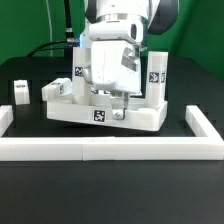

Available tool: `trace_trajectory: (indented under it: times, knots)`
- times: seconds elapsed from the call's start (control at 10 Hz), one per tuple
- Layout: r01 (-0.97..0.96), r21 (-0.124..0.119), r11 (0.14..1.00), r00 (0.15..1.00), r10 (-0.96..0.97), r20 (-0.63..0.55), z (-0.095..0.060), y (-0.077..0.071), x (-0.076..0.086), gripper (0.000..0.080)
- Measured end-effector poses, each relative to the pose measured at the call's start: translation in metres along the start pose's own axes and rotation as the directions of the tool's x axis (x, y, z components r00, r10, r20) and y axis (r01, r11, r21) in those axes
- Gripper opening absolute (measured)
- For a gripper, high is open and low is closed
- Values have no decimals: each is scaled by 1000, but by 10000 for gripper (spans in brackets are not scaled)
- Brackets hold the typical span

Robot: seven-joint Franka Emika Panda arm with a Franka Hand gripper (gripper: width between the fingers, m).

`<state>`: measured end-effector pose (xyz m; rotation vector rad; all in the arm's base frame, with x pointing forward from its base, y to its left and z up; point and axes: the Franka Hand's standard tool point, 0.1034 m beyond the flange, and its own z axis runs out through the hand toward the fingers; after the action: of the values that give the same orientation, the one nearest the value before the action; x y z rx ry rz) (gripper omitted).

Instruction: Assemble desk

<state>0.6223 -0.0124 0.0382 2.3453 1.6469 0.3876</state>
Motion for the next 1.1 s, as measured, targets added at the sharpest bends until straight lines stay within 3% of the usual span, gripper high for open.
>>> trace_trajectory:
  times: [0.1,0.3,0.4,0.5,1.1]
  knots:
    - [47,-18,999,999,-47,-13,0,4,9,81]
    - [78,-49,996,996,-80,-40,12,28,42,84]
    - [117,-35,992,992,-119,-38,19,25,56,84]
    - [142,-36,989,989,-143,-40,21,24,63,92]
    - [149,-38,988,988,-151,-39,20,24,61,97]
